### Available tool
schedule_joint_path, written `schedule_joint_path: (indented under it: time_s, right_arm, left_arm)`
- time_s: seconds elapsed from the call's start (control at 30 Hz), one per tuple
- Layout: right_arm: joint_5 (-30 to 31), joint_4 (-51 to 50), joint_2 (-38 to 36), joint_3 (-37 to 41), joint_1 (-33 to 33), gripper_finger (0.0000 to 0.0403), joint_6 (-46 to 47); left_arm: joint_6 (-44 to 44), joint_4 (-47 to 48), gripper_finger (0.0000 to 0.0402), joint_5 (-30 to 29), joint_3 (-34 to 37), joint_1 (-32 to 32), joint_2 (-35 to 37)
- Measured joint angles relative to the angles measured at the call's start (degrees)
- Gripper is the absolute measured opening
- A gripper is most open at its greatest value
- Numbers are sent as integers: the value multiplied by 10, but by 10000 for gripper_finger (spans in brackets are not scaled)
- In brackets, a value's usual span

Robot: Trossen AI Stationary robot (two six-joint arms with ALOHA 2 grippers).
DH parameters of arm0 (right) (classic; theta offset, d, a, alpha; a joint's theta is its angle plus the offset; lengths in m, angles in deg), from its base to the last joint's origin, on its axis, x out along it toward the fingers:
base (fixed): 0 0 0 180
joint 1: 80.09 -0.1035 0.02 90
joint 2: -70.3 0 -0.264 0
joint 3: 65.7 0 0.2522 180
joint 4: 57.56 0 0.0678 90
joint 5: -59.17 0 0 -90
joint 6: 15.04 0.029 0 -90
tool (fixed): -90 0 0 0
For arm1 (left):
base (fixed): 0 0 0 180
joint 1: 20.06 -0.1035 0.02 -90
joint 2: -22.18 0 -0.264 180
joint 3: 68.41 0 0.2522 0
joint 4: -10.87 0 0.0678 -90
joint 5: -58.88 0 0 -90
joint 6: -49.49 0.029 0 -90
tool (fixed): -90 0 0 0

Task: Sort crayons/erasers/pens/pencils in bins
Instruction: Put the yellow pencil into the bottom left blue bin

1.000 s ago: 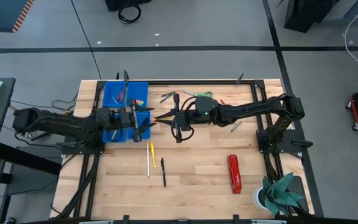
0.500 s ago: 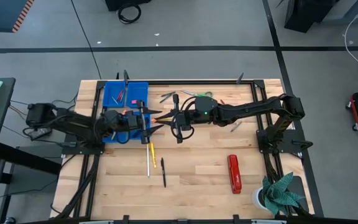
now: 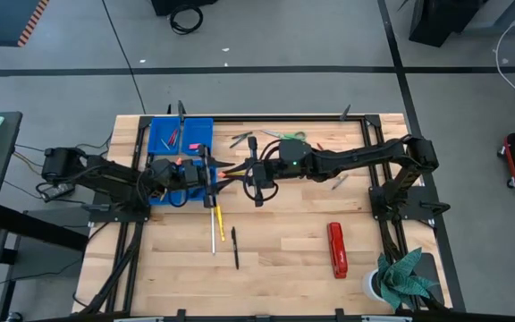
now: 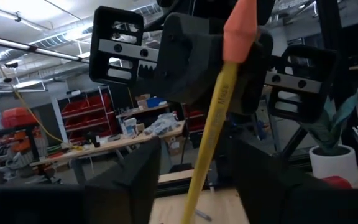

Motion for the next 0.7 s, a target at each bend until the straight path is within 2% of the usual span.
schedule_joint_path:
  time_s: [0.37,0.7]
  right_arm:
    - [3,-21,0,0,0,26,-3]
    - [7,-39,0,0,1,42,-3]
  left_arm:
    - [6,14,26,3,0,0,0]
    - [15,40,23,-33,0,0,0]
